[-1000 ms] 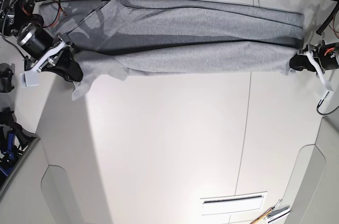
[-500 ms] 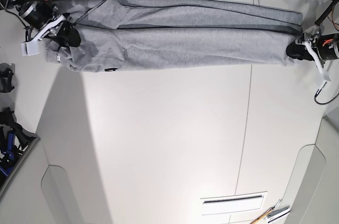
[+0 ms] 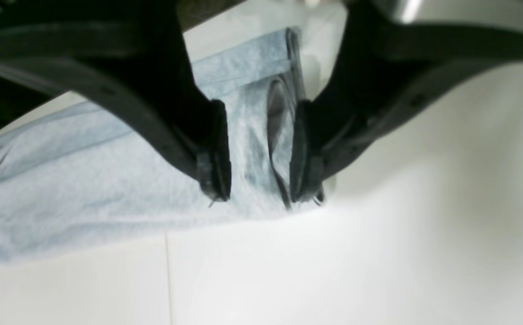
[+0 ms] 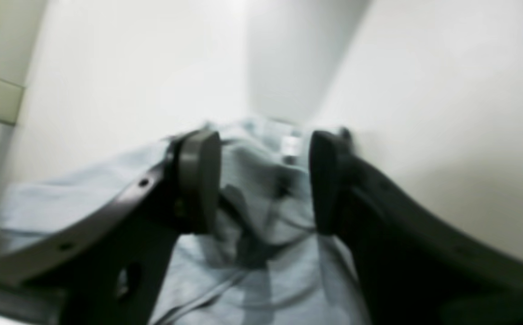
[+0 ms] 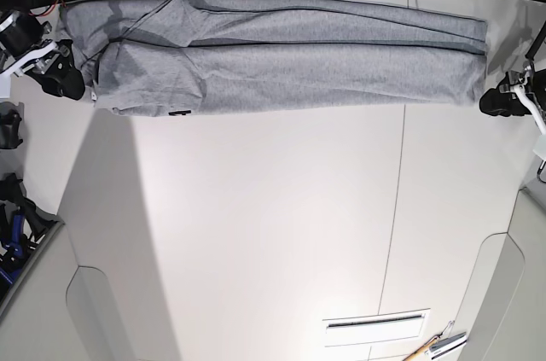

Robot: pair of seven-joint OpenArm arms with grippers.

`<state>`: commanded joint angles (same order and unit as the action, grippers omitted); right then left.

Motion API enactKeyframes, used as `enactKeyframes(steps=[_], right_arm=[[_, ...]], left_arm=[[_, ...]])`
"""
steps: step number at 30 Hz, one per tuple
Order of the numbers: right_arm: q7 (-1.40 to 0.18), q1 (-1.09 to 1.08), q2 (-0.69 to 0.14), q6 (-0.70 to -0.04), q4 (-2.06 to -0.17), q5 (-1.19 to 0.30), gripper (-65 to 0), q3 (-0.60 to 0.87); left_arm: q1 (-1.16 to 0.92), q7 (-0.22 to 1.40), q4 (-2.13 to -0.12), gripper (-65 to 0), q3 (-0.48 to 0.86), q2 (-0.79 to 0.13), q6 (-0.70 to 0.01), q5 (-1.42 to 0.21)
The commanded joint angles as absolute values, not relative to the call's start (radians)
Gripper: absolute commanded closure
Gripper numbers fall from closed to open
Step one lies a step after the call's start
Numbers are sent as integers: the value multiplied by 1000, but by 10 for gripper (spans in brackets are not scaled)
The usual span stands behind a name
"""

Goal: Fold the T-shirt properly
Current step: 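Fold the shirt lengthwise over itself with both grippers, then release, then grasp the folded shirt's end with the left gripper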

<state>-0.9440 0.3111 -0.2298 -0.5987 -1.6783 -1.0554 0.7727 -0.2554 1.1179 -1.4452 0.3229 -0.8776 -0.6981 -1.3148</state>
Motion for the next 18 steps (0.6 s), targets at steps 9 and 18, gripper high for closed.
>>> enactKeyframes(steps=[9, 18], right_arm=[[-980, 310, -206, -610, -1678, -1126, 0, 760], [-833, 311, -185, -606, -1649, -876, 0, 519]], left_arm=[[-408, 1095, -1445, -398, 366, -875, -698, -1312], [-438, 943, -1445, -451, 366, -748, -692, -1059]])
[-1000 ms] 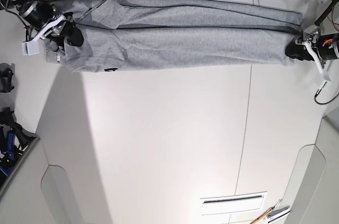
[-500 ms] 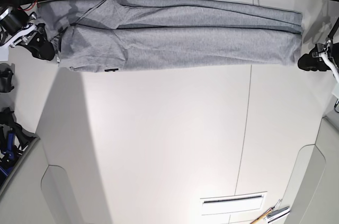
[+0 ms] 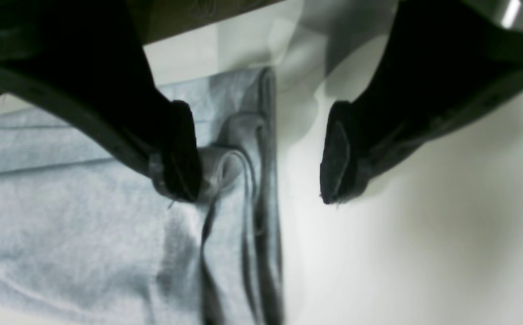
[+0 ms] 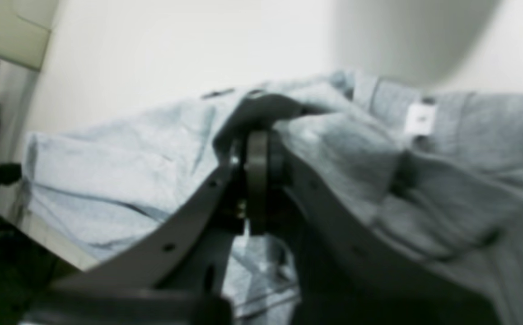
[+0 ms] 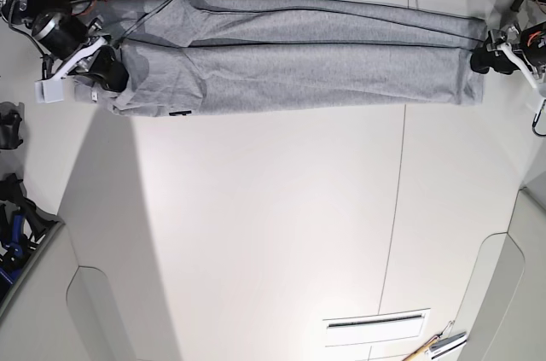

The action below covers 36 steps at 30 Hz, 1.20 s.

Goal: Fold the T-shirt properly
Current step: 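Grasp the folded shirt's end with the left gripper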

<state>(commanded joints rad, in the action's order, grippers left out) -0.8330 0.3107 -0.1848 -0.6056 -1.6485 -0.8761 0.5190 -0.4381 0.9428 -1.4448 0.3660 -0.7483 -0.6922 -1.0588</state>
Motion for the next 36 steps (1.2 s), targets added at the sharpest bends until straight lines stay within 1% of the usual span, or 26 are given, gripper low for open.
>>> enactKeyframes(steps=[4, 10, 11, 12, 14, 18, 21, 24, 28, 31, 34, 36], right_arm=[[-822, 311, -185, -606, -1605, -871, 0, 445], [-822, 310, -185, -601, -1601, -882, 0, 439], [-823, 310, -185, -601, -1601, -893, 0, 439], [-823, 311, -185, -601, -1601, -907, 0, 439], [-823, 310, -185, -601, -1601, -929, 0, 439], [-824, 308, -185, -601, -1601, -936, 0, 439], [-835, 308, -186, -601, -1603, -970, 0, 439], [-865, 307, -185, -602, -1615, -1016, 0, 459], [-886, 307, -185, -602, -1661, -1067, 0, 571], [-936, 308, -185, -603, -1697, -1100, 0, 676], [-959, 308, -186, -603, -1708, -1100, 0, 758], [-973, 308, -185, -603, -1708, -1101, 0, 794]], left_arm=[[-438, 946, -1445, -451, 366, -698, -698, -1058], [-439, 967, -1445, -447, 365, -678, -698, -1154], [-439, 981, -1445, -422, 365, -679, -698, -1175], [-439, 997, -1445, -369, 365, -678, -698, -1188], [-443, 1015, -1445, -230, 365, -679, -698, -1198], [-449, 1009, -1445, 0, 365, -680, -698, -1197], [-448, 971, -1446, 0, 365, -688, -698, -1196], [-440, 926, -1468, 0, 366, -719, -698, -1191], [-384, 924, -1542, 0, 367, -744, -698, -1084], [-335, 915, -1565, 0, 367, -763, -698, -986], [-280, 916, -1566, 0, 367, -793, -656, -887], [-260, 916, -1571, 0, 367, -814, -624, -861]])
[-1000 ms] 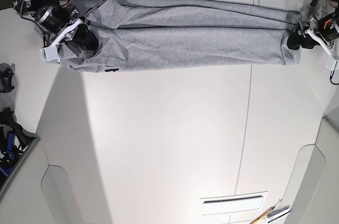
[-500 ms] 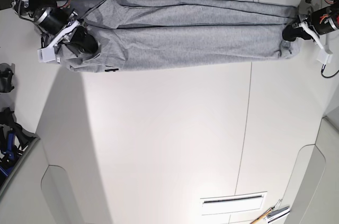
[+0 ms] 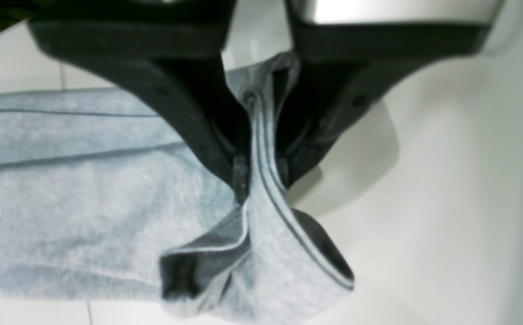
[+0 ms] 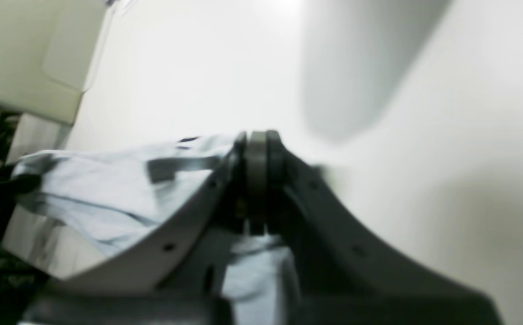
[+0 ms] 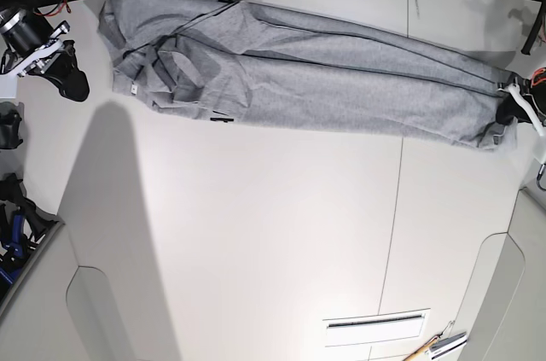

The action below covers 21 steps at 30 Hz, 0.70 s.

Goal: Fold the T-shirt properly

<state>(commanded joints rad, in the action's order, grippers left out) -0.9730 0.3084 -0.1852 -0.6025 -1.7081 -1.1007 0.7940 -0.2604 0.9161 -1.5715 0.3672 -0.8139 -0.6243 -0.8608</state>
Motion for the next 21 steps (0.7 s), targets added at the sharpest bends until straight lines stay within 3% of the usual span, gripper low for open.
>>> enactKeyframes(steps=[4, 9, 12, 18, 21], right_arm=[[-981, 308, -185, -603, -1708, -1101, 0, 814], [-985, 309, -185, -603, -1708, -1100, 0, 814], [-985, 308, -185, -603, -1708, -1098, 0, 814], [-986, 311, -185, -603, -1708, -1085, 0, 814], [-997, 312, -185, -603, -1708, -1084, 0, 814]], left_arm=[[-276, 925, -1673, 0, 367, -823, -614, -860], [-382, 925, -1959, 0, 326, -822, -597, -863], [-403, 922, -2075, 0, 216, -799, -566, -827], [-300, 828, -2061, 0, -22, -679, -452, -651], [-266, 827, -2049, 0, -96, -630, -453, -630]])
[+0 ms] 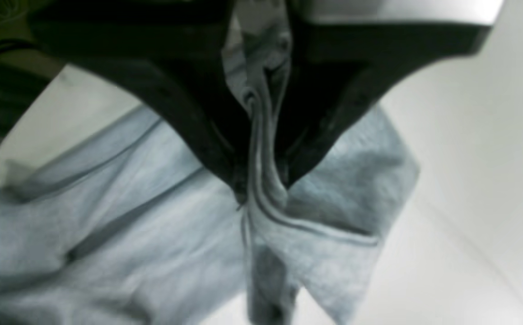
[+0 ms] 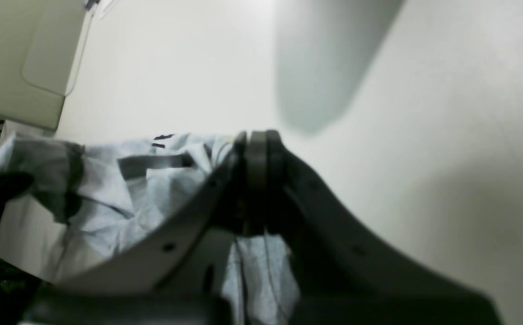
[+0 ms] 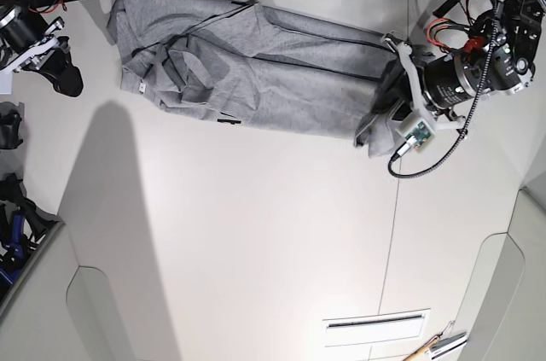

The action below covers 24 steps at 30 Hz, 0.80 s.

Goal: Fold the T-shirt properly

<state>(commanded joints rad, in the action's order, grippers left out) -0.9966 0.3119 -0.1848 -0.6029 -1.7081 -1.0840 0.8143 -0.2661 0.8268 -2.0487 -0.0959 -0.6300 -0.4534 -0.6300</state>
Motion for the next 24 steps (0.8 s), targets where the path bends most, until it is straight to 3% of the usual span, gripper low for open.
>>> enactKeyframes(steps=[1, 5, 7, 9, 10, 16, 24], right_arm=[[-1002, 314, -185, -603, -1708, -1081, 0, 814], [-1055, 315, -185, -603, -1704, -1077, -8, 814], [-1047, 327, -185, -604, -1699, -1077, -204, 813], [-1039, 347, -185, -607, -1698, -1077, -320, 809], [-1039, 356, -185, -607, -1698, -1077, -332, 809], [-1041, 398, -185, -607, -1695, -1071, -332, 768], [-945, 410, -184, -607, -1595, -1040, -332, 532]], left_arm=[[-266, 827, -2041, -14, -117, -614, -456, -625], [-266, 822, -2014, -287, -197, -550, -514, -582], [-266, 812, -2004, -360, -227, -522, -521, -585], [-266, 812, -2000, -362, -250, -495, -520, -587], [-266, 812, -2000, -361, -258, -481, -520, -588], [-266, 812, -2000, -361, -263, -387, -520, -641], [-266, 844, -2000, -361, -263, -358, -520, -640]])
